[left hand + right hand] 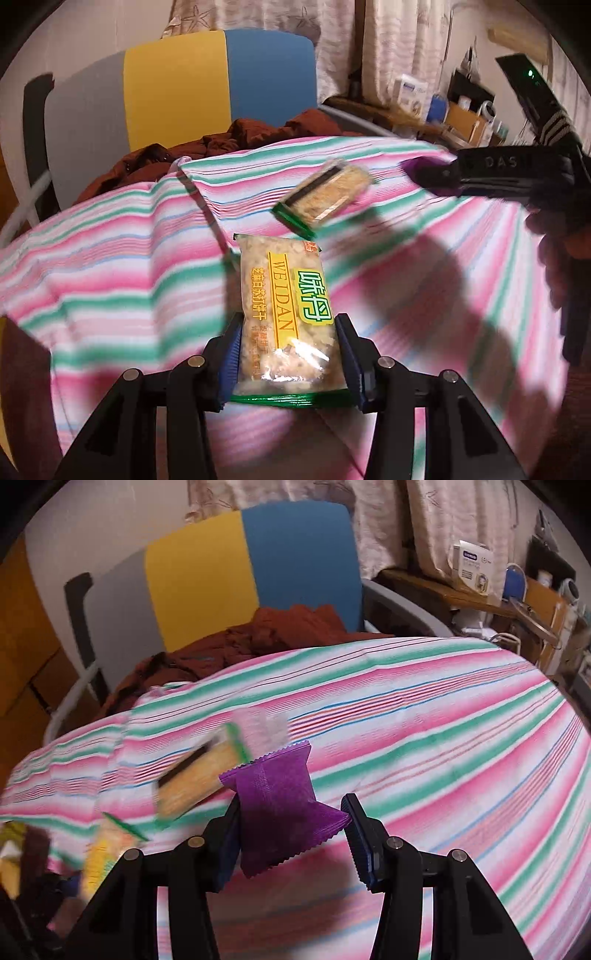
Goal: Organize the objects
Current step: 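Carry the snack bag and purple packet over the gold tray with both tools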
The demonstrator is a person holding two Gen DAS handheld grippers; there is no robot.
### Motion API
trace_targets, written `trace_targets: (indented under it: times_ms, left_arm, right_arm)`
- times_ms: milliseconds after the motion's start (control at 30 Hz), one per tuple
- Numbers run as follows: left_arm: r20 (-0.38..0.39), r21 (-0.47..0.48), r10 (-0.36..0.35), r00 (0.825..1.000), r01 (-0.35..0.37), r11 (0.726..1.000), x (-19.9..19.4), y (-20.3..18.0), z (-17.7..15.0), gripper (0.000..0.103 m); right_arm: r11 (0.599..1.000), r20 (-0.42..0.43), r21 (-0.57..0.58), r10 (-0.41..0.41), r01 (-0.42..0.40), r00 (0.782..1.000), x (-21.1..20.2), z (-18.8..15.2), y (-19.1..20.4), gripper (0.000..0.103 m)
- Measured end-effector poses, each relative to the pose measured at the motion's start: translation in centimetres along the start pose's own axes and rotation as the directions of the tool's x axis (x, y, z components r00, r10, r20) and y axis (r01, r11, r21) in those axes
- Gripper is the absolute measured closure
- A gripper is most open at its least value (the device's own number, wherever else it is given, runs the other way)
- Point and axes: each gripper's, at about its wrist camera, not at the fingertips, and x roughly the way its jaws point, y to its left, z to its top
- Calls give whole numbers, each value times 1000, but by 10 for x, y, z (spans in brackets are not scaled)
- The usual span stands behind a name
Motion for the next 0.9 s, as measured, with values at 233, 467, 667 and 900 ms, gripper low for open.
trace_targets:
  times_ms: [233, 467, 667, 900]
  left_arm:
    - [83, -16, -74, 994, 76, 997, -63, -2, -23, 55]
    - [158, -130, -60, 986, 81, 988, -129, 47, -40, 55]
    - [187, -194, 37, 982, -1, 981, -174, 98, -57, 55]
    - [187, -243, 141, 972, -93, 966, -211, 147, -91, 55]
  right_arm:
    - [996, 10, 5, 87, -87, 996, -45, -30, 40, 51]
    - [986, 17, -3, 168, -168, 986, -72, -58, 91, 51]
    - [971, -2, -78, 225, -225, 974, -82, -78, 152, 51]
    - [917, -57, -157, 362, -367, 930, -98, -108, 239, 51]
